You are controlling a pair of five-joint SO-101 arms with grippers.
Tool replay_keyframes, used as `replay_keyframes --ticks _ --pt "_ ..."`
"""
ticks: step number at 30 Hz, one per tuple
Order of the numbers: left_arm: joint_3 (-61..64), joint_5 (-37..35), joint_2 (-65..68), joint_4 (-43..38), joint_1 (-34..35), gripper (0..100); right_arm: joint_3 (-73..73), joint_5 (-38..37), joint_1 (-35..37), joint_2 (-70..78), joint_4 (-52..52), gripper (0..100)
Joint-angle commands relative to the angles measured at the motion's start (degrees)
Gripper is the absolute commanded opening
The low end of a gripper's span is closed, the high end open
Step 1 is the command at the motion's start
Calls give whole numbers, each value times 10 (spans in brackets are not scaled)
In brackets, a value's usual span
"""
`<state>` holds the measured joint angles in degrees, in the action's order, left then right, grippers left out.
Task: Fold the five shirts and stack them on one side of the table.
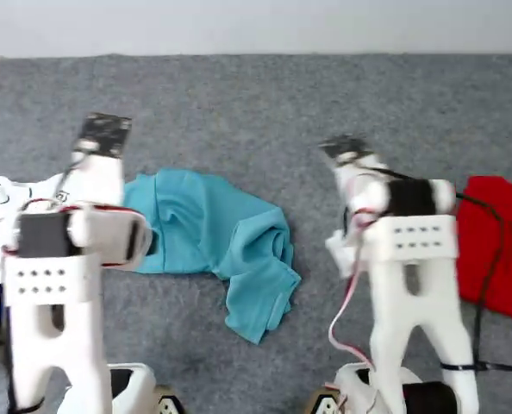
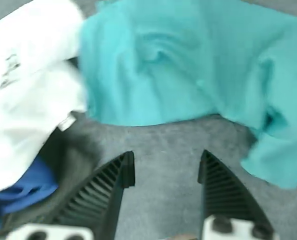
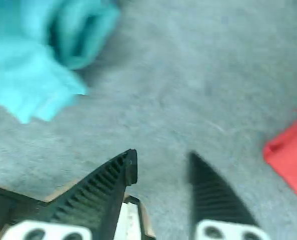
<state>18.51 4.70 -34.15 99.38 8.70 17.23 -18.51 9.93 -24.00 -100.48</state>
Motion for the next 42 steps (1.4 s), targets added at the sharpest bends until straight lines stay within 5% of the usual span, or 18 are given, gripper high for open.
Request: replay_keyframes --ticks 1,10,18,25,32,42 --pt "-2 37 -11 9 101 213 -4 44 87 -13 -20 305" --pt "-2 116 -11 7 327 213 2 80 237 2 56 314" --pt "0 130 -11 8 359 213 -29 80 247 189 95 312" --pt "0 129 -11 7 359 213 -126 43 231 269 81 47" --pt "1 129 -11 6 358 213 -167 -30 164 276 80 9" --pt "1 131 -11 6 356 213 -396 -112 -61 297 160 9"
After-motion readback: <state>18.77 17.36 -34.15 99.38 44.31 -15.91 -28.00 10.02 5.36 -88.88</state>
